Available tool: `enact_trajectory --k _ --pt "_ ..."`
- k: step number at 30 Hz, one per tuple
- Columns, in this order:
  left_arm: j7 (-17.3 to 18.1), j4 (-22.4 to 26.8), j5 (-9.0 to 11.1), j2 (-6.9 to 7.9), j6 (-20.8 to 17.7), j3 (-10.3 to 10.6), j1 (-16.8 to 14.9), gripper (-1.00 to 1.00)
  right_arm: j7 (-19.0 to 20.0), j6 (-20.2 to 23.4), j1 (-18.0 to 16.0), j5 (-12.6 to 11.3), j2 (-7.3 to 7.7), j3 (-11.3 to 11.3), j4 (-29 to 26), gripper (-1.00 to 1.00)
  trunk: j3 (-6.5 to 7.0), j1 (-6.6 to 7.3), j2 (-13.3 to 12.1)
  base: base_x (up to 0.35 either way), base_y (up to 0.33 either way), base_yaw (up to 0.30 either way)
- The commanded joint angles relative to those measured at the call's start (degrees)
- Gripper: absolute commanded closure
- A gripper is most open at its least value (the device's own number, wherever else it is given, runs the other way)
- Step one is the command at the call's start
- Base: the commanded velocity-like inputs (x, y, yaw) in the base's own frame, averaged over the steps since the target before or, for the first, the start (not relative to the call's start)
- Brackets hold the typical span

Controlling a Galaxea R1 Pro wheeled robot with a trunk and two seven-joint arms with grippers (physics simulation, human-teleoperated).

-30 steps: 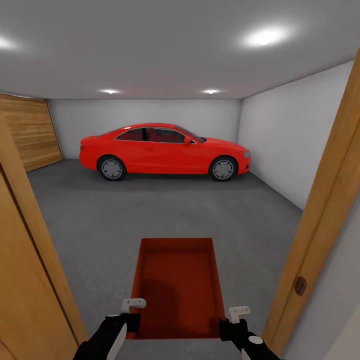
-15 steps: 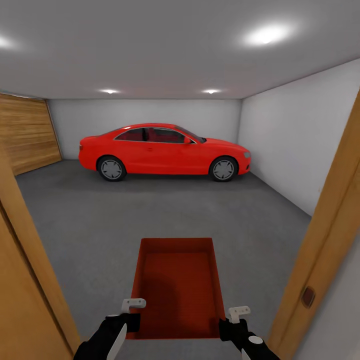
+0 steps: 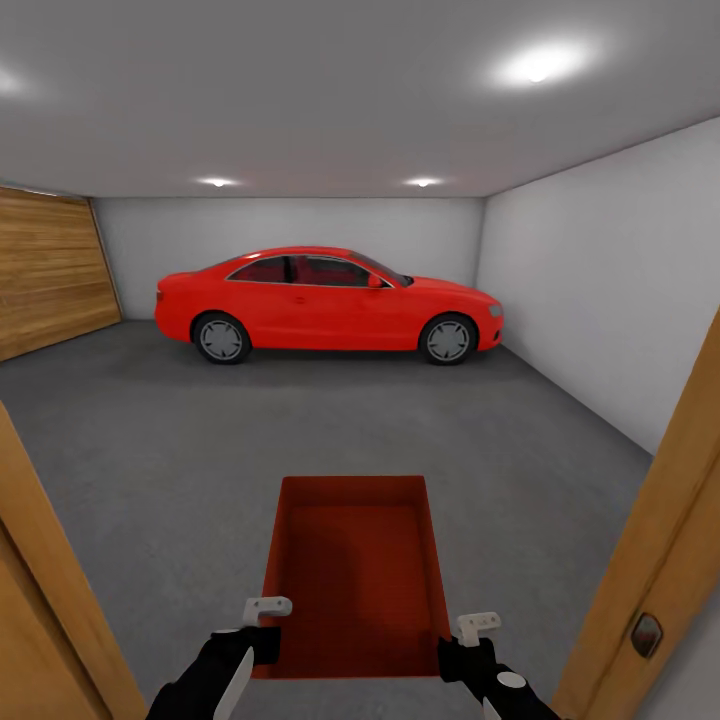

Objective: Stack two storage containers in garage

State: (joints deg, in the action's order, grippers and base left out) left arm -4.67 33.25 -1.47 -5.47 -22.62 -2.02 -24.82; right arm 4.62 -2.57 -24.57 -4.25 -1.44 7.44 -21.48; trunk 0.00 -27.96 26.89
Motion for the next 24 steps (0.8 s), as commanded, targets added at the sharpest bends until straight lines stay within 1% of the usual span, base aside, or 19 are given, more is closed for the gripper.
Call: enact_trajectory --k 1,4,7,17,24 --pt "-0.3 0.1 -1.3 -0.07 -0.4 -2.2 -0.1 1.00 0.2 -0.2 0.0 0.4 0.04 3.1 -0.1 1.00 -0.01 -0.02 0.0 0.002 0.000 0.000" --pt "-0.3 0.1 -1.3 -0.07 -0.4 -2.2 -0.1 1.00 0.2 -0.2 0.0 0.4 0.04 3.1 -0.1 1.00 -0.01 -0.02 0.0 0.008 0.000 0.000" --pt "-0.3 0.1 -1.3 -0.07 -0.4 -2.2 -0.1 1.00 0.2 -0.2 0.0 0.4 0.04 3.1 -0.1 1.00 -0.01 -0.02 0.0 0.143 0.000 0.000" --pt "-0.3 0.1 -1.3 -0.07 -0.4 -2.2 -0.1 1.00 0.2 -0.2 0.0 0.4 0.04 3.1 -0.1 1.00 -0.01 -0.02 0.0 0.276 0.000 0.000" --pt "-0.3 0.1 -1.3 -0.07 -0.4 -2.2 -0.1 1.00 0.2 -0.2 0.0 0.5 0.04 3.1 -0.1 1.00 -0.01 -0.02 0.0 0.033 0.000 0.000"
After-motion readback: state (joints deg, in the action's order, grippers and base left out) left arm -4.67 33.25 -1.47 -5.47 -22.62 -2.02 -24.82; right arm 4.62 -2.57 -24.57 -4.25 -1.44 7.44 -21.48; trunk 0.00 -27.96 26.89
